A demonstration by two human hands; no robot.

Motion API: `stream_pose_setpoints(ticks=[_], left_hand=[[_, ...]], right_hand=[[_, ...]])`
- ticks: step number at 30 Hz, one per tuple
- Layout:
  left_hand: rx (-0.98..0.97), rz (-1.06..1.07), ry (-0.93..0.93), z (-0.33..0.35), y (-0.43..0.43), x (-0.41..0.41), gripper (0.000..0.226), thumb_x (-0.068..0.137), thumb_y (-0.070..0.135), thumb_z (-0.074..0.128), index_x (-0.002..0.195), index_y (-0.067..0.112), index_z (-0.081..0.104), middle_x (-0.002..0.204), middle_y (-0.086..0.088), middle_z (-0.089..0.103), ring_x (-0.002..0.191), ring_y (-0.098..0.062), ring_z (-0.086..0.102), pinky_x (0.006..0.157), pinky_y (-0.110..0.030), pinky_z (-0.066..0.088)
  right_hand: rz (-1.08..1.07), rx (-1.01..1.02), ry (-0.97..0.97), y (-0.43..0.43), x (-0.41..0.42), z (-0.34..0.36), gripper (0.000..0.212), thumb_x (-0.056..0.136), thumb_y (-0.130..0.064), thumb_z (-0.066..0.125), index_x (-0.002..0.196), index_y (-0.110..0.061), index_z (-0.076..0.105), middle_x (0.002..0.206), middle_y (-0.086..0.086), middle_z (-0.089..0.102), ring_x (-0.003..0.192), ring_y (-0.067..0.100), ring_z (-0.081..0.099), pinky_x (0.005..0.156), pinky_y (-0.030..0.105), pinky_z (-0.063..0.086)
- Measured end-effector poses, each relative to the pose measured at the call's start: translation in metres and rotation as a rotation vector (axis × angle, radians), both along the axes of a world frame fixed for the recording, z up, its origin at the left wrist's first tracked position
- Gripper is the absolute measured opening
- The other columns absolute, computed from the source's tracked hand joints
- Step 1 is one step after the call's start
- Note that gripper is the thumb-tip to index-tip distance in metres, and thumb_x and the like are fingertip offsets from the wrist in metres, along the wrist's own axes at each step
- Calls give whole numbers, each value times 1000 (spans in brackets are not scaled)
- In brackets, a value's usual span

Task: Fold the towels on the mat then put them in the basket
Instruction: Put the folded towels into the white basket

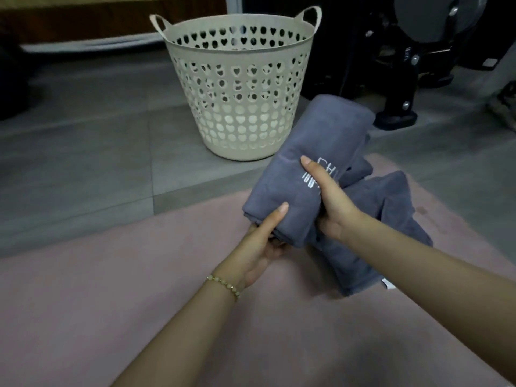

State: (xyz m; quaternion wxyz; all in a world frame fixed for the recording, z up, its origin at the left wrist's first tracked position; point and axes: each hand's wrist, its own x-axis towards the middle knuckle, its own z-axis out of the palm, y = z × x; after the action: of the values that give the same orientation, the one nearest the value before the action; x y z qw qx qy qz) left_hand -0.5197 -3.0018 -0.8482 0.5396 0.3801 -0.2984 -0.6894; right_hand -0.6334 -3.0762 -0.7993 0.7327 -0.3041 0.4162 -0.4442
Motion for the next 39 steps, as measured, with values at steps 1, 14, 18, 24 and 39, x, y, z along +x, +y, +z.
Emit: stream_pose_setpoints(ticks=[1,14,18,24,39], left_hand=[[-1,32,-14,0,1,8,59,85,38,61,138,15,46,130,-4,60,121,-19,56,104,-39,44],[372,285,-88,-79,46,31,47,88,38,60,129,16,54,120,-1,66,109,-15,64,79,-23,55],[501,360,-228,-106,61,13,56,68,37,77,117,14,61,111,-4,70,97,-14,68,81,-28,55],[136,829,-927,-88,43,24,104,54,56,83,137,16,34,131,4,39,122,-11,41,105,-25,33],[-222,13,-1273,-49,-47,-75,76,90,56,43,150,13,21,154,-4,29,141,-20,26,116,-34,21]], right_hand=[[13,0,-8,-2,11,-2,62,73,-37,78,126,-16,57,112,4,70,101,19,68,79,32,57],[381,276,163,10,54,-104,39,82,-36,70,112,-11,65,103,6,73,85,15,70,72,27,57],[486,245,440,13,25,-137,50,80,-40,70,118,-8,63,110,8,69,103,22,65,93,35,51],[652,-47,603,-25,-33,-87,22,95,-34,52,110,-19,58,110,3,63,87,15,62,80,24,49],[24,-152,799,-40,-179,-69,24,97,-29,49,94,-8,61,92,8,63,73,18,57,72,28,47]])
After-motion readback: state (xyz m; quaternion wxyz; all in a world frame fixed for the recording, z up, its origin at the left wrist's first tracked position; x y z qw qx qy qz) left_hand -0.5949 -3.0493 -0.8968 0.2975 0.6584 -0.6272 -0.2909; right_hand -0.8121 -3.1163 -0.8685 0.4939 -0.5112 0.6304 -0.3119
